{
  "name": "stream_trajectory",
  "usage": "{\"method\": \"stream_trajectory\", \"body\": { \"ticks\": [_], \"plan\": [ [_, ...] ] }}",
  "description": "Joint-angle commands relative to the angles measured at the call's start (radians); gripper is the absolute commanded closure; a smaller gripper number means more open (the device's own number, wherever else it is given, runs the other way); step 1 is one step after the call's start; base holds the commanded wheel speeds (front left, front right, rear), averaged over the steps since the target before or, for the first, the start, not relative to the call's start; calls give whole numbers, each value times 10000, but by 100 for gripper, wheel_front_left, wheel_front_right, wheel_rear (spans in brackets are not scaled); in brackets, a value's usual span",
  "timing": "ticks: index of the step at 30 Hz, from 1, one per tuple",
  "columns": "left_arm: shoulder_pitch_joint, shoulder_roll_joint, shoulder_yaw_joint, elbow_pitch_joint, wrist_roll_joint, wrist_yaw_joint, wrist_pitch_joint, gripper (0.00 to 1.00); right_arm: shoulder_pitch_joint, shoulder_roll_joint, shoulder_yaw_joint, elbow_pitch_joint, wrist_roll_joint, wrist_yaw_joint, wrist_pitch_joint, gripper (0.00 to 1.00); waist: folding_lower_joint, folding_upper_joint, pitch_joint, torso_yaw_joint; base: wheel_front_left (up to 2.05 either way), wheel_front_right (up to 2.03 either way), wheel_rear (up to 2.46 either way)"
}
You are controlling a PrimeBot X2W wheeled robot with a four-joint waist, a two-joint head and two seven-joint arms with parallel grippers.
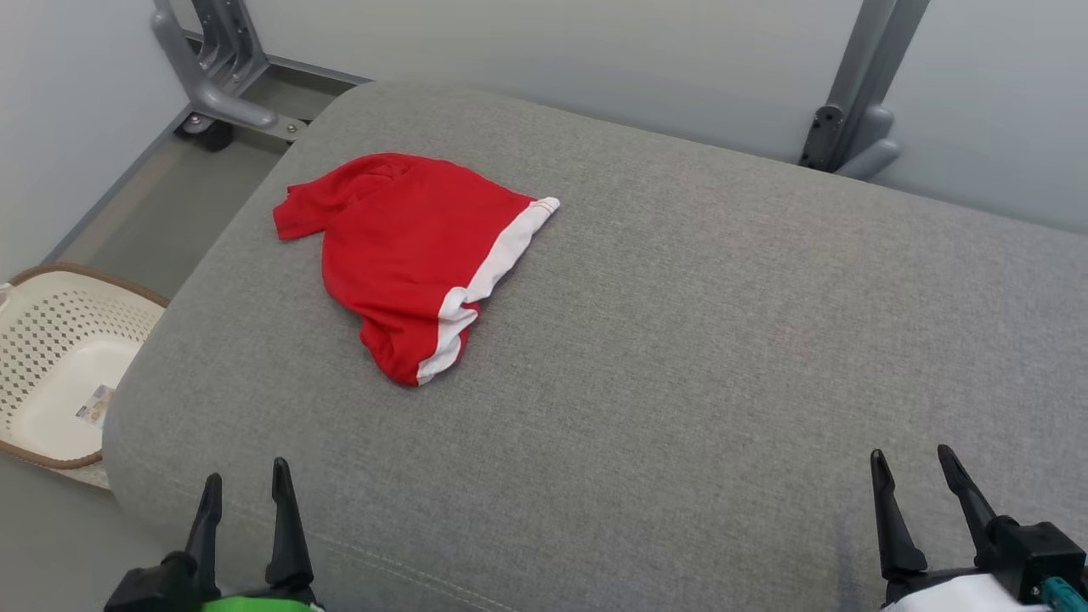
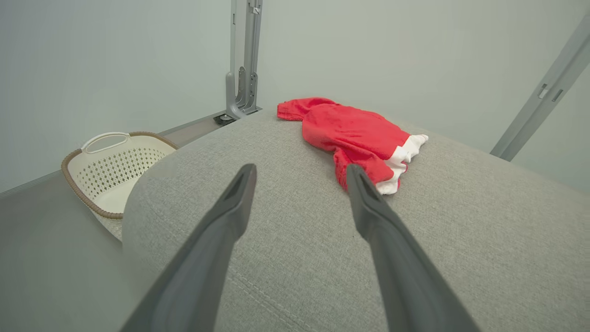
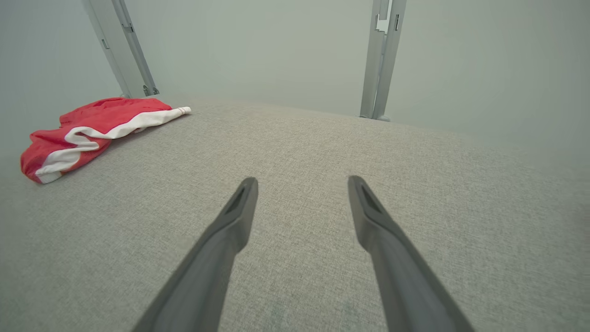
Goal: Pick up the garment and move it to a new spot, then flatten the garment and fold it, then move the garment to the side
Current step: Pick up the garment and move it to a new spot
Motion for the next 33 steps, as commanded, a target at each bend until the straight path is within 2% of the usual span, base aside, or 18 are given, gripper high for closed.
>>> {"method": "stream_trajectory", "body": {
  "ticks": [1, 5, 9, 14, 15, 17, 22, 26, 27, 28, 33],
  "plan": [
    [-338, 18, 45, 37, -137, -73, -1, 0, -231, -88, 1, -64, -47, -11, -29, 0, 0, 107, 427, -414, 0, 0, 0],
    [-1159, 20, 24, 315, -341, -270, -1, 0, -542, -321, 14, -148, -78, -11, -29, 0, 0, 107, 1061, -831, 0, 0, 0],
    [-2149, 21, 67, 1254, -536, -641, 2, 0, -803, -423, -17, -173, -90, -12, -29, 0, 0, 107, 1499, -1246, 0, 0, 0],
    [-3832, 232, -48, 3471, -500, -938, 122, 0, -1104, -560, 72, -168, -39, -11, -29, 0, 0, 107, 1953, -1635, 0, 0, 0],
    [-4554, 323, -120, 4401, -587, -1026, 415, 0, -1246, -583, 131, -156, -27, -11, -29, 0, 0, 107, 2081, -1779, 0, 0, 0],
    [-5150, 351, -154, 5265, -780, -1077, 682, 0, -1363, -608, 150, -167, -22, -11, -31, 0, 0, 107, 2187, -1908, 0, 0, 0],
    [-6242, 478, -236, 7213, -892, -1042, 1095, 0, -1501, -656, 133, -187, -5, -11, -31, 0, 0, 107, 2335, -2141, 0, 0, 0],
    [-6597, 517, -253, 8215, -911, -1009, 1096, 0, -1567, -672, 122, -168, 7, -11, -31, 0, 0, 107, 2346, -2216, 0, 0, 0],
    [-6689, 521, -248, 8489, -951, -1028, 1070, 44, -1578, -665, 125, -157, 5, -11, -29, 0, 0, 107, 2341, -2241, 0, 0, 0],
    [-6780, 536, -261, 8718, -962, -1056, 1015, 100, -1577, -654, 131, -140, 1, -11, -29, 0, 0, 107, 2315, -2265, 0, 0, 0],
    [-7147, 561, -440, 9183, -789, -1079, 451, 100, -1412, -550, 103, -95, -5, -11, -31, 0, 0, 107, 2137, -2234, 0, 0, 0]
  ]
}}
